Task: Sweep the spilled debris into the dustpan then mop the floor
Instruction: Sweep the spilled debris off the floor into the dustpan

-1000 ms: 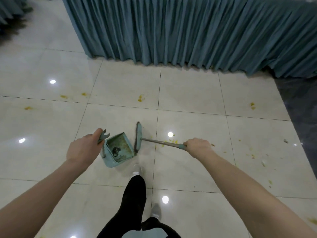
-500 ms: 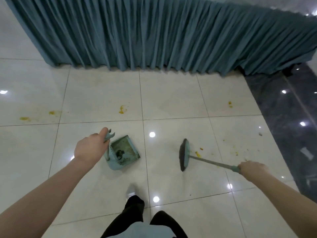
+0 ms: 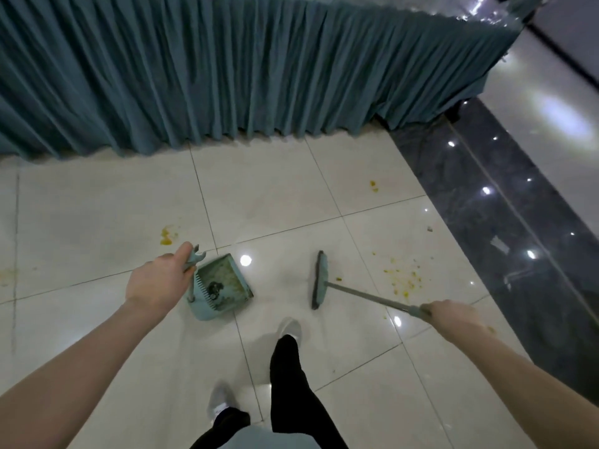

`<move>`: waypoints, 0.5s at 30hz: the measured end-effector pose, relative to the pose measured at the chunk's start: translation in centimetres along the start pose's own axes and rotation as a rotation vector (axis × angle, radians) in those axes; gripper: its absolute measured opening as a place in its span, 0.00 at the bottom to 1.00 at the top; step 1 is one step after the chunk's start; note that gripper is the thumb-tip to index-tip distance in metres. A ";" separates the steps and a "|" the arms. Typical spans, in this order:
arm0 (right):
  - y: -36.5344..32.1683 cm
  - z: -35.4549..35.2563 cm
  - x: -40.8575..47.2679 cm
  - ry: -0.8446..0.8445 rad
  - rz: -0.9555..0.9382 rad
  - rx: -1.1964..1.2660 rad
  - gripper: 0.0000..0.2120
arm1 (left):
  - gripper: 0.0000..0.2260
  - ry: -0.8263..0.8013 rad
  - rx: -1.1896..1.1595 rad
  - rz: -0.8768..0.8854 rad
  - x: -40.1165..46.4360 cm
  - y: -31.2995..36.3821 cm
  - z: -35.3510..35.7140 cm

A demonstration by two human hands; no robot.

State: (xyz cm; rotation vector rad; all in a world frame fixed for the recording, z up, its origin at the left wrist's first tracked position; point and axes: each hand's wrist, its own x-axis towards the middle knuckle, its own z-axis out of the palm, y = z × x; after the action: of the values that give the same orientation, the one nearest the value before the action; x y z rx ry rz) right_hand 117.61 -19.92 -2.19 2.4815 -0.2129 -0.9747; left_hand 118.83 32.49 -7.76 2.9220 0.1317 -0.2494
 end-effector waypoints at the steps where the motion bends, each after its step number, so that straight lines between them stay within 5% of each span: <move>1: -0.3 -0.4 0.7 0.012 -0.020 0.014 0.10 | 0.11 0.000 0.005 0.013 1.0 0.7 -0.1; 8: -1.2 -4.7 8.9 0.058 -0.165 0.120 0.10 | 0.10 -0.016 0.025 0.058 8.4 6.8 -0.8; 15: 5.5 -5.4 16.4 -0.009 -0.217 0.143 0.10 | 0.10 -0.030 0.116 0.159 16.8 17.2 -1.6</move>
State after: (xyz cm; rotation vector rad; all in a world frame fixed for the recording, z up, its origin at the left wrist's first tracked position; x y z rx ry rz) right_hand 133.42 -27.81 -6.04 2.6741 -0.0157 -1.0919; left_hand 137.44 17.23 -5.78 3.0212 -0.1236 -0.2839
